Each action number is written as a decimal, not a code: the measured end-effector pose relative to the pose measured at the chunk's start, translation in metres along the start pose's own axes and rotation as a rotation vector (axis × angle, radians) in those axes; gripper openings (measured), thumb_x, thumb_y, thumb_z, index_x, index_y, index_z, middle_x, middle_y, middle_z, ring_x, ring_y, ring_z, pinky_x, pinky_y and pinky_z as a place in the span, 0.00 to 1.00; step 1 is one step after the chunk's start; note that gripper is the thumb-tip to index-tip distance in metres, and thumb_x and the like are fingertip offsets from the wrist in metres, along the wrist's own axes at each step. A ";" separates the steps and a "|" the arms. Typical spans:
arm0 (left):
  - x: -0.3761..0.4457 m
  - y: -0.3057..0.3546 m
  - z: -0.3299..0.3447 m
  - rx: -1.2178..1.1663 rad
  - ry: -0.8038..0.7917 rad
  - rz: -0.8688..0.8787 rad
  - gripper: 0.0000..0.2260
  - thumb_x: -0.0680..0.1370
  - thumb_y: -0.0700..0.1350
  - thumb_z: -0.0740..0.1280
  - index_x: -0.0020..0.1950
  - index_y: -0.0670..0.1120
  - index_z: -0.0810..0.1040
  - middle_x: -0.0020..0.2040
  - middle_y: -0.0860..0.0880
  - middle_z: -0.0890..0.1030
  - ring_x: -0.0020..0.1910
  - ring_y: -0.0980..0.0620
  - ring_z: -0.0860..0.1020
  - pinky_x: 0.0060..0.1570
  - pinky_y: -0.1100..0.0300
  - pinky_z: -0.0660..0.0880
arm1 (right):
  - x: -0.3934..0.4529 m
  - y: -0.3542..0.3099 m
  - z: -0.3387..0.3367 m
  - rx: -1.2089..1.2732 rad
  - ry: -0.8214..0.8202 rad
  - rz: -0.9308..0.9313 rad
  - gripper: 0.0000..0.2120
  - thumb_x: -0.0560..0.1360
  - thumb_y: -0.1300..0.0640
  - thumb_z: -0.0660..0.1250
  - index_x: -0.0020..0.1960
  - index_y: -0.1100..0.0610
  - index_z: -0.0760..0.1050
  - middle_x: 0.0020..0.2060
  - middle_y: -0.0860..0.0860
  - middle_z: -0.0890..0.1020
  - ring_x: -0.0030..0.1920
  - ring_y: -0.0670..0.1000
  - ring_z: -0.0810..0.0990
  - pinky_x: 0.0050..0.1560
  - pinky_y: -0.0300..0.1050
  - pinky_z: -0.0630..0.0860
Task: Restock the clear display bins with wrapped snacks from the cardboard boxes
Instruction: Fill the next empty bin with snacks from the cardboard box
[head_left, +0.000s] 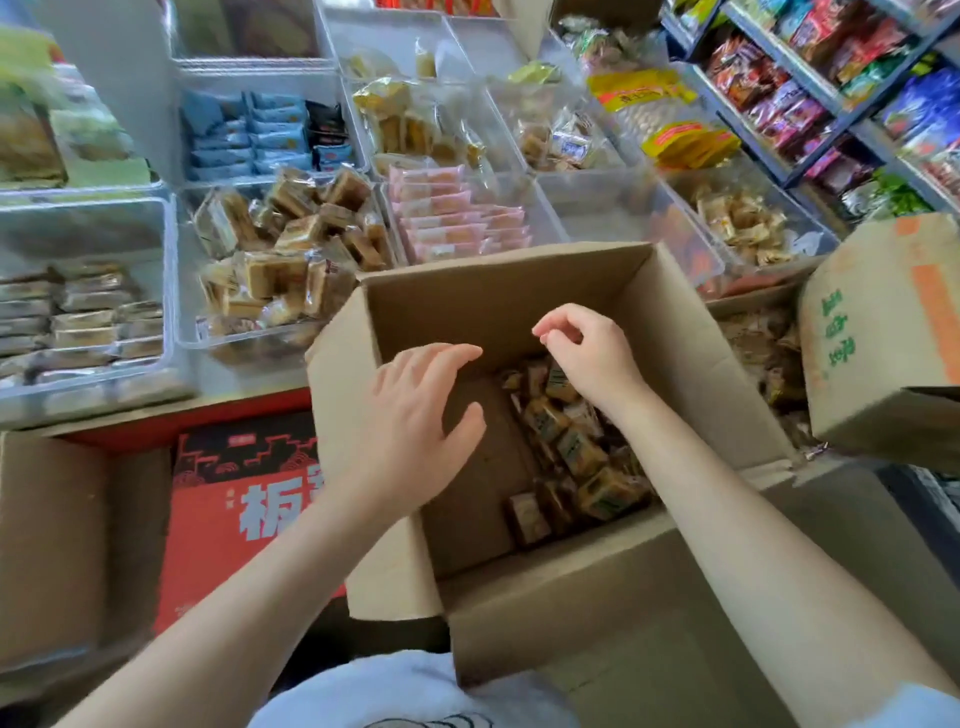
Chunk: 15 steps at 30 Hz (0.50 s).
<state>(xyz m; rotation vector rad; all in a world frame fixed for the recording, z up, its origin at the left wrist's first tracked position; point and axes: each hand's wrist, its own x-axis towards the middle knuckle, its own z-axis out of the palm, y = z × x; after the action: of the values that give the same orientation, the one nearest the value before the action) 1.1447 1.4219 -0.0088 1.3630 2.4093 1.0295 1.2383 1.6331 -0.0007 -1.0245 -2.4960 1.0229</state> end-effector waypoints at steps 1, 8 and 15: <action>0.000 0.001 0.007 0.082 -0.015 -0.045 0.20 0.80 0.48 0.65 0.72 0.51 0.71 0.70 0.50 0.74 0.72 0.49 0.67 0.72 0.50 0.62 | 0.010 0.009 0.001 -0.013 -0.064 0.007 0.09 0.79 0.60 0.63 0.49 0.52 0.81 0.46 0.45 0.82 0.48 0.44 0.78 0.47 0.35 0.72; 0.003 -0.002 0.019 0.271 -0.001 -0.121 0.17 0.78 0.47 0.68 0.68 0.49 0.77 0.68 0.49 0.76 0.71 0.46 0.69 0.71 0.46 0.64 | 0.066 0.052 0.052 -0.316 -0.535 -0.053 0.06 0.80 0.55 0.64 0.54 0.52 0.78 0.51 0.48 0.78 0.54 0.51 0.78 0.49 0.40 0.71; 0.002 -0.005 0.021 0.293 0.033 -0.150 0.15 0.78 0.45 0.68 0.65 0.49 0.79 0.65 0.50 0.77 0.69 0.47 0.70 0.70 0.46 0.65 | 0.060 0.134 0.091 -1.133 -0.967 -0.096 0.20 0.83 0.60 0.55 0.74 0.58 0.68 0.70 0.56 0.72 0.67 0.57 0.73 0.66 0.51 0.73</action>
<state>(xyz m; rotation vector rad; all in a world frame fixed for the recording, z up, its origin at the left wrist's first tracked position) 1.1498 1.4314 -0.0271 1.2290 2.7226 0.6880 1.2216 1.6951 -0.1609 -0.6030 -4.0261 -0.1591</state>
